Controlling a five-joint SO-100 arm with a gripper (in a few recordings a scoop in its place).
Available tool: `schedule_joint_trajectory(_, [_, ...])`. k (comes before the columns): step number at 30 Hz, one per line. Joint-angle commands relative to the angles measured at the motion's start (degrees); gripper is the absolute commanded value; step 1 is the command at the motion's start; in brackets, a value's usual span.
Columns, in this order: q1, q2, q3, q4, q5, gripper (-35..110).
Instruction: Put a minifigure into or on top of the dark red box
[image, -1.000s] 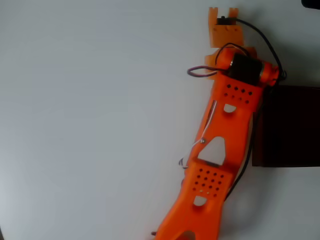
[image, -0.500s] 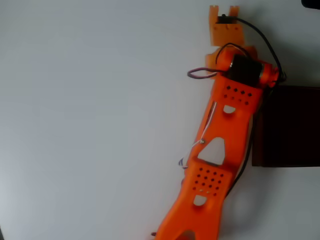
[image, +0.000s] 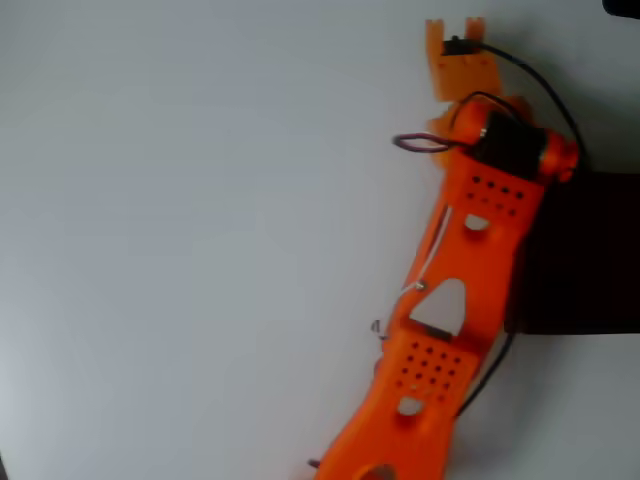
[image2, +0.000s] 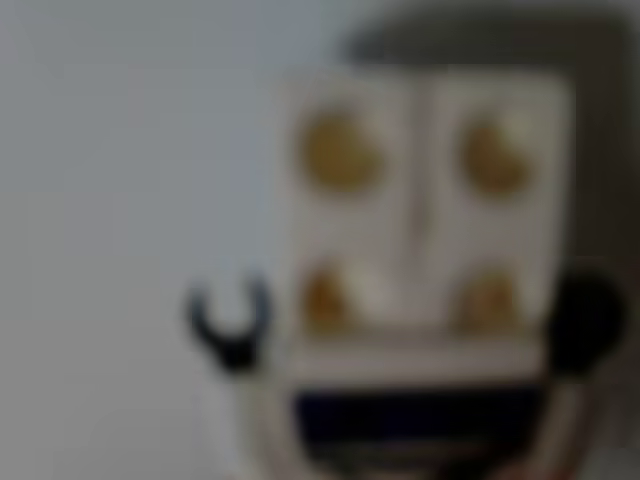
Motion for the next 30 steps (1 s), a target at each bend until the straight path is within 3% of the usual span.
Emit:
schedule_joint_trajectory(1, [5.10, 15.73, 6.94, 1.23, -5.36, 0])
schedule_joint_trajectory(7, [16.52, 32.96, 22.32, 1.32, -12.66, 0])
schedule_joint_trajectory(13, [25.58, 34.54, 31.29, 1.32, -17.58, 0])
schedule_joint_trajectory(18, [25.58, 29.44, 33.22, 1.23, -18.02, 0])
schedule_joint_trajectory(22, [24.43, 27.33, 33.22, 1.23, -17.05, 14])
schedule_joint_trajectory(30, [21.88, 33.66, 37.53, 1.23, -20.74, 15])
